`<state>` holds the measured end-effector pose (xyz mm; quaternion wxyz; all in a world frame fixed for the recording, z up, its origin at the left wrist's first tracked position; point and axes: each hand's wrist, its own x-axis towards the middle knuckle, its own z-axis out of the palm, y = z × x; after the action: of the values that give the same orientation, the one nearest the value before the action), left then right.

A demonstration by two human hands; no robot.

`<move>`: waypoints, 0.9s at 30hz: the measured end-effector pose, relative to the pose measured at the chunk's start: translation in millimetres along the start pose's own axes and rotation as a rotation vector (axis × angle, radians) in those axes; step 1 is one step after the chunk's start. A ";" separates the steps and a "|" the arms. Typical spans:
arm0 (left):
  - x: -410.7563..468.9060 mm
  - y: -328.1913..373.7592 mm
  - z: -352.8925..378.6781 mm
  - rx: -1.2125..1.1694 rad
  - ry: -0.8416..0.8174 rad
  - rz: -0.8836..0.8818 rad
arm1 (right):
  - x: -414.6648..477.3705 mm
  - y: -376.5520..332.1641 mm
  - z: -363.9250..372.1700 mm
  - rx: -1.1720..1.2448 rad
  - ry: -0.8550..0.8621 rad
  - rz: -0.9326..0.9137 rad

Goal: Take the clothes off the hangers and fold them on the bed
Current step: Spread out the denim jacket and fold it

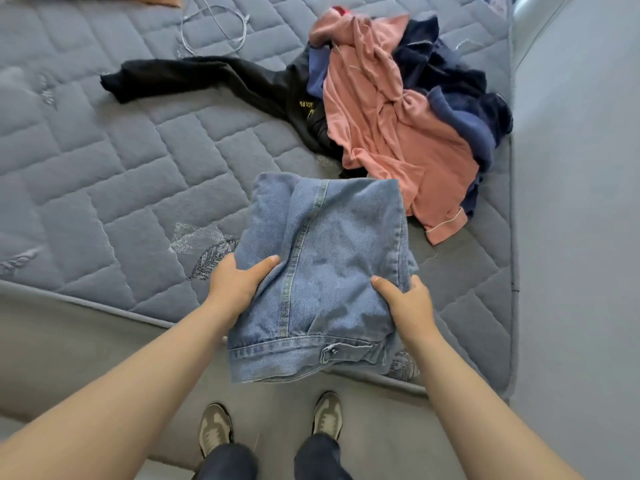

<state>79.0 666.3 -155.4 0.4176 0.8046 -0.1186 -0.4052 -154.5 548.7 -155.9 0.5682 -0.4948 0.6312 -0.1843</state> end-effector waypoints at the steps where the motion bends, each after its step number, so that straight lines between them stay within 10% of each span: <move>1: -7.0 17.0 -10.0 -0.025 0.025 0.028 | -3.5 -19.9 -1.2 0.018 -0.023 -0.041; 16: -151.5 263.9 -227.3 -0.180 0.558 0.478 | -119.5 -347.7 53.7 0.220 -0.414 -0.580; 27: -261.5 304.6 -437.1 -0.170 1.022 0.660 | -259.1 -497.5 209.0 0.330 -0.908 -0.673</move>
<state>284.0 866.6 364.3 0.5876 0.7818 -0.1137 0.1747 204.9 613.5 318.3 0.7614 -0.6022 0.0960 -0.2200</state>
